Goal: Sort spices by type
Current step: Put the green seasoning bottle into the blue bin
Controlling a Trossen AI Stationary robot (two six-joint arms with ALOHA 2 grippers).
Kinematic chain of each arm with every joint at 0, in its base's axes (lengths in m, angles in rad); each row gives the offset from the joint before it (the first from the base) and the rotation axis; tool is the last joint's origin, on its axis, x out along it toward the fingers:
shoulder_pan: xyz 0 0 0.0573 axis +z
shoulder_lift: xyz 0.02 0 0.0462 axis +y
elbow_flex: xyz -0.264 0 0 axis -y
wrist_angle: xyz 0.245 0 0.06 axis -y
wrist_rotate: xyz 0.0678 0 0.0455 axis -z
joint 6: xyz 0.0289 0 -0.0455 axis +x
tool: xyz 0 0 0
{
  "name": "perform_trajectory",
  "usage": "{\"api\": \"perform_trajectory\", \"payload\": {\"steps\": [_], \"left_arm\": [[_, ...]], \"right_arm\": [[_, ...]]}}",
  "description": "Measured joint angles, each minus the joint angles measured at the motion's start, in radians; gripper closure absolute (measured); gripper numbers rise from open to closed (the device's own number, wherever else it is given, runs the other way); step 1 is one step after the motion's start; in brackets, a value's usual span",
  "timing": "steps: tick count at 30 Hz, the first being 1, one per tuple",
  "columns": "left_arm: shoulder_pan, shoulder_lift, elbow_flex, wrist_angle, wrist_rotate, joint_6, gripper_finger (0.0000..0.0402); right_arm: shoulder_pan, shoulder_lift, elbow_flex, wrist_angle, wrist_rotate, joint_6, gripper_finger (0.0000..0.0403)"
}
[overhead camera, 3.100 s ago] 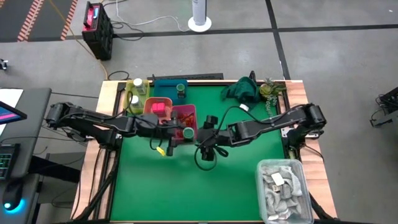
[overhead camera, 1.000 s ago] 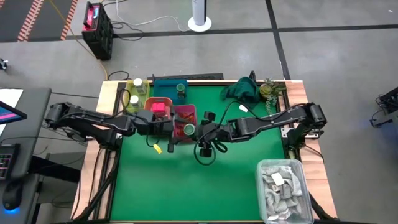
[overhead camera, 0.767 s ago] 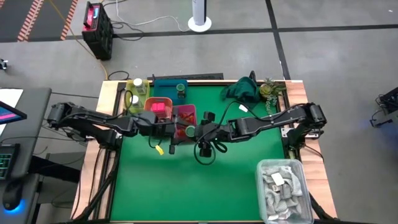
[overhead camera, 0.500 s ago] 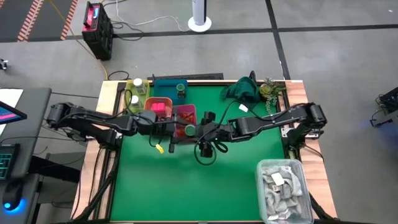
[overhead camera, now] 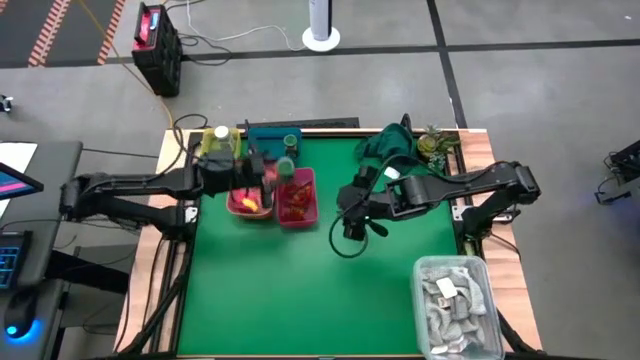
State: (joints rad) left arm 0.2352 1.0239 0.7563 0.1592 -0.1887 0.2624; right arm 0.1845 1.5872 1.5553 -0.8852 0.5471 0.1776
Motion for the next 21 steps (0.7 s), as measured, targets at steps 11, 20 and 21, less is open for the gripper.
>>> {"api": "perform_trajectory", "payload": {"steps": [11,20,21], "left_arm": [[0.393,0.134,-0.13,0.266,-0.034,-0.175,0.0208],[0.51,0.384,-0.138,0.511,-0.034,-0.253,0.0207],[0.515,0.409,-0.138,0.532,-0.037,-0.256,0.0207]], "right_arm": [[-0.05,-0.17,-0.297,0.339,0.055,-0.054,0.0074],[-0.103,-0.193,-0.387,0.555,-0.026,-0.133,0.0074],[-0.103,-0.193,-0.387,0.565,-0.027,-0.136,0.0074]]}}
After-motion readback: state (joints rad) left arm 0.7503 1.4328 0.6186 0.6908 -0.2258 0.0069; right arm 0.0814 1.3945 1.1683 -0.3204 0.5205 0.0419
